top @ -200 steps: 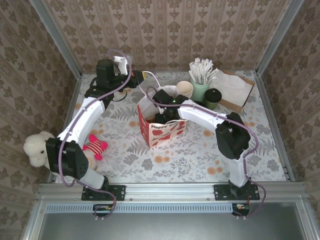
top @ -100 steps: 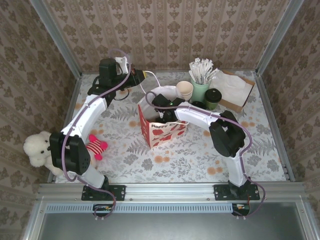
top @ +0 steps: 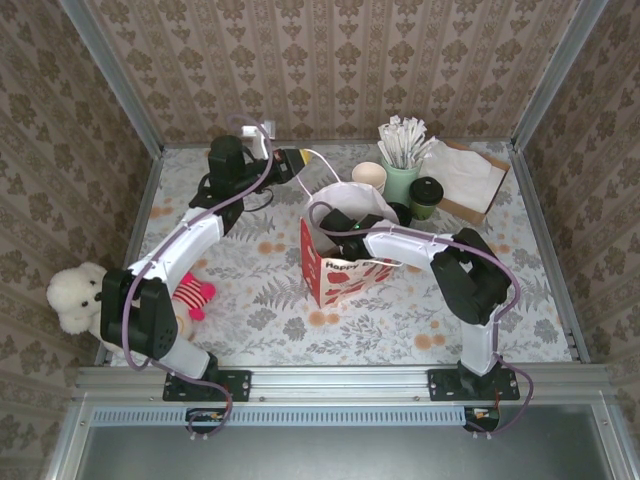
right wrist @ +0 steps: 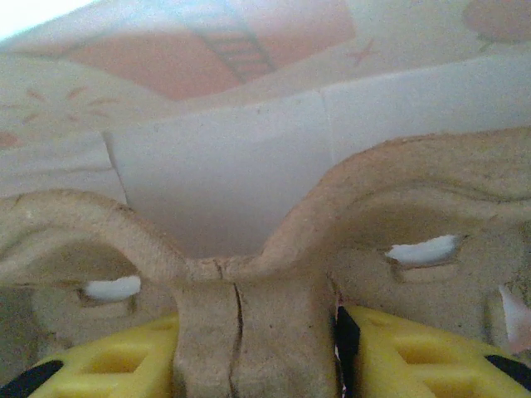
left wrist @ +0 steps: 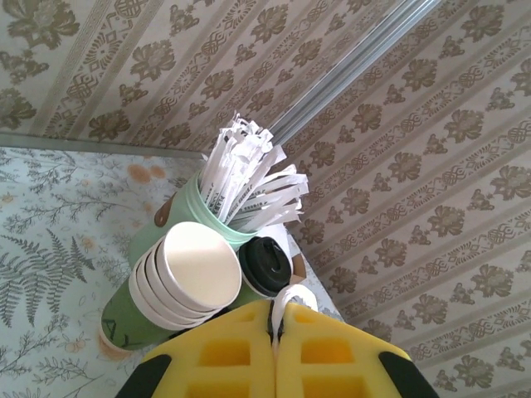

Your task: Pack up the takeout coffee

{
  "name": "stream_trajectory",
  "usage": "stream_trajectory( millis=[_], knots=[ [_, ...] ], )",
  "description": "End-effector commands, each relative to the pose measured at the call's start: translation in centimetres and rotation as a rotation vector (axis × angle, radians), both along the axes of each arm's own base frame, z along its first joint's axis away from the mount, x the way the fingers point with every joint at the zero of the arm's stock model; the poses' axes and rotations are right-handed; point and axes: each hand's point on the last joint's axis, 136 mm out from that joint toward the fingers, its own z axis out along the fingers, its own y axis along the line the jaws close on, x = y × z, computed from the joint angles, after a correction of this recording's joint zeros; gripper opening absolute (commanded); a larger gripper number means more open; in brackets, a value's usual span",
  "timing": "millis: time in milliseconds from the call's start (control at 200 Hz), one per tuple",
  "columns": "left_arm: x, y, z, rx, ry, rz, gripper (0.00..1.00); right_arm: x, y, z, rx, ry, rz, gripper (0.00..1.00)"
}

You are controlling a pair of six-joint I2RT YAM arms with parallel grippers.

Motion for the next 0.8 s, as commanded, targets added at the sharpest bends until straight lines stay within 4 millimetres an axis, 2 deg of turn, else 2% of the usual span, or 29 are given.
stream_trajectory(
  millis=[0, 120, 245, 375, 510, 600, 635, 690, 795],
  knots=[
    [-0.2, 0.5, 3.4, -0.045, -0.085, 0.010, 0.00, 1.1, -0.3, 0.7, 0.008, -0.102, -0.040, 0.49],
    [-0.4, 0.0, 2.8, -0.026, -0.068, -0.039, 0.00, 1.4, -0.3, 1.1, 0.026, -0.134, -0.044, 0.52],
    [-0.5, -0.3, 2.0, -0.012, -0.056, -0.066, 0.00, 1.7, 0.0, 2.8, 0.050, -0.173, -0.030, 0.57],
    [-0.4, -0.6, 1.9, 0.000, -0.058, -0.109, 0.00, 1.6, 0.8, 4.9, 0.091, -0.178, 0.036, 0.72],
    [-0.4, -0.6, 1.9, 0.012, -0.074, -0.146, 0.00, 1.5, 1.6, 7.4, 0.125, -0.205, 0.129, 0.80],
    [-0.8, -0.9, 2.0, 0.029, -0.098, -0.188, 0.00, 0.9, 3.1, 8.7, 0.191, -0.224, 0.262, 0.84],
    [-1.0, -1.1, 2.1, 0.034, -0.106, -0.209, 0.00, 0.2, 4.0, 9.0, 0.234, -0.224, 0.350, 0.99],
    [-1.1, -1.2, 2.0, 0.046, -0.115, -0.233, 0.00, -0.5, 4.6, 8.9, 0.255, -0.224, 0.462, 1.00],
    [-1.0, -1.4, 2.0, 0.065, -0.128, -0.257, 0.00, -0.7, 4.6, 8.3, 0.193, -0.218, 0.622, 1.00]
  ],
)
